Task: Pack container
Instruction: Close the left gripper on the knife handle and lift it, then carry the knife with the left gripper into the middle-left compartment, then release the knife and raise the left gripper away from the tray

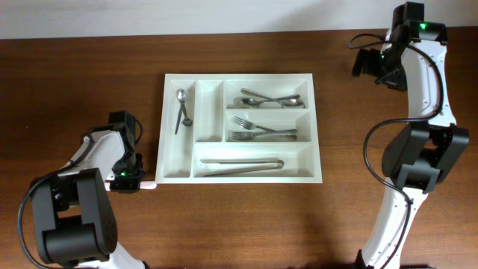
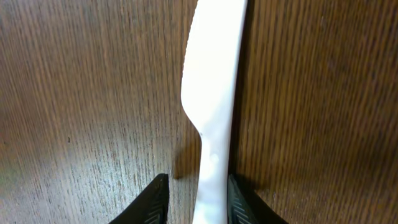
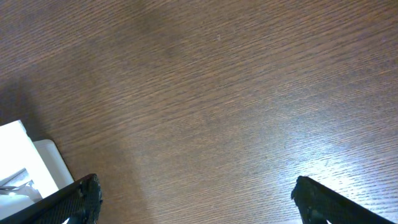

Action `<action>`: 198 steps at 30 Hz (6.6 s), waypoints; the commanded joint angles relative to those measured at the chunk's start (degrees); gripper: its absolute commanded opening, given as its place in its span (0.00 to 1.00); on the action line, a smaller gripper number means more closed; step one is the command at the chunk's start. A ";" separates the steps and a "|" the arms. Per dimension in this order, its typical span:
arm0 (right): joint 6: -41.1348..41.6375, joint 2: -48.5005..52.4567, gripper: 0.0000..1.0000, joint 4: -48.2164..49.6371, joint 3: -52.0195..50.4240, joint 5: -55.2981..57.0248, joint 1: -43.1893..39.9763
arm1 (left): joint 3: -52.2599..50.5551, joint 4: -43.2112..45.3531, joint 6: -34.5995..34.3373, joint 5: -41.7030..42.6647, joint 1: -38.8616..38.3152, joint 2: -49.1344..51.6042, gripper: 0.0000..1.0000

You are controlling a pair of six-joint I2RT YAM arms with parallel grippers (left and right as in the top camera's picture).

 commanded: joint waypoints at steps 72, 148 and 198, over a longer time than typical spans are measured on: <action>0.66 -2.14 0.99 0.04 0.92 0.07 -0.11 | 9.79 13.20 43.04 -4.31 0.20 -5.51 0.02; 0.66 -2.14 0.99 0.04 0.92 0.07 -0.11 | 31.39 16.83 61.64 -12.94 -14.75 -6.84 0.99; 0.66 -2.14 0.99 0.02 0.92 0.07 -0.11 | 9.03 27.26 91.58 2.56 -3.69 -52.41 0.99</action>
